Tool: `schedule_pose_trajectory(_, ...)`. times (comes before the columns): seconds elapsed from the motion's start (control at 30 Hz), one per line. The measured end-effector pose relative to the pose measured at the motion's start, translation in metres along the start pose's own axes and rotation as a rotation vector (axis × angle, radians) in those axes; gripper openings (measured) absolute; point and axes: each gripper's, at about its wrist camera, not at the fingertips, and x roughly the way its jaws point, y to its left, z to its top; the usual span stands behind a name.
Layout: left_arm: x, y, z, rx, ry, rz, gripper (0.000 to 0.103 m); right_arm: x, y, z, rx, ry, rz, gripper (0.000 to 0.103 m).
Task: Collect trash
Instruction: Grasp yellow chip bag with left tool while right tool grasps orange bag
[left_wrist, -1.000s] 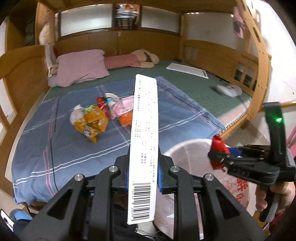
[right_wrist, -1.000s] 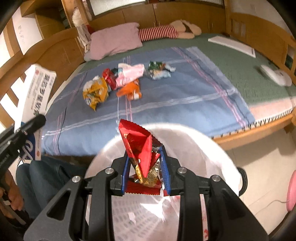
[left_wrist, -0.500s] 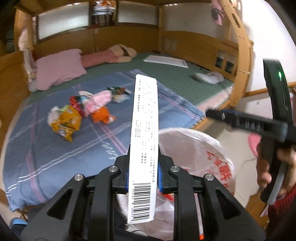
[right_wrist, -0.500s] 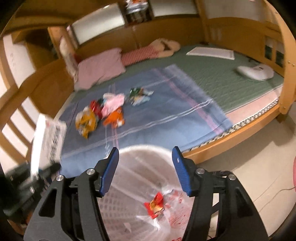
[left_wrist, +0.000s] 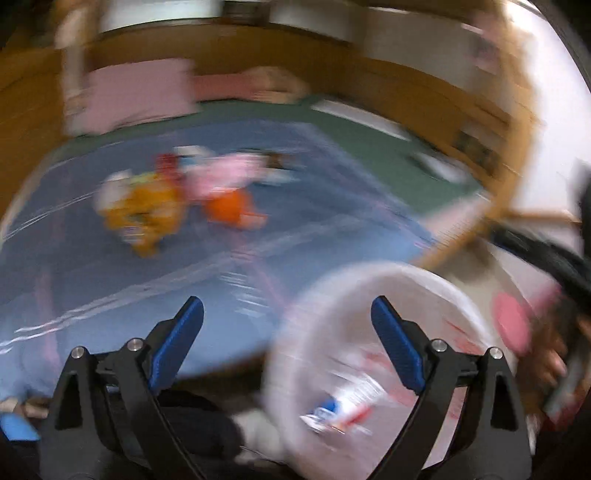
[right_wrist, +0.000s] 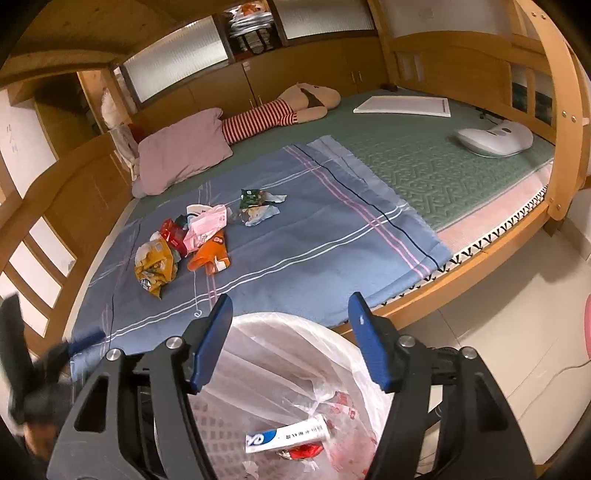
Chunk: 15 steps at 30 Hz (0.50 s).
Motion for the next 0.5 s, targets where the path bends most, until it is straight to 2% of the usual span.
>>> schedule_pose_trajectory(0.13,0.052,0.093,0.042,-0.211,0.006,0.158,0.092,0.015,0.009,0.001,-0.029,0.026,-0.007,0.064)
schedule_pose_trajectory(0.27,0.118,0.156,0.071,-0.317,0.062,0.237,0.092,0.039,0.016,0.007,-0.046,0.069,-0.006,0.064)
schedule_pose_trajectory(0.4,0.163,0.176,0.073,-0.35,0.154,0.235,0.092,0.075,0.034,0.022,-0.093,0.129,0.017,0.064)
schedule_pose_trajectory(0.47,0.182,0.172,0.076,-0.292,0.19,0.241,0.092,0.099,0.047,0.031,-0.129,0.172,0.045,0.064)
schedule_pose_trajectory(0.5,0.189,0.17,0.078,-0.251,0.201,0.267,0.091,0.115,0.056,0.036,-0.149,0.194,0.066,0.064)
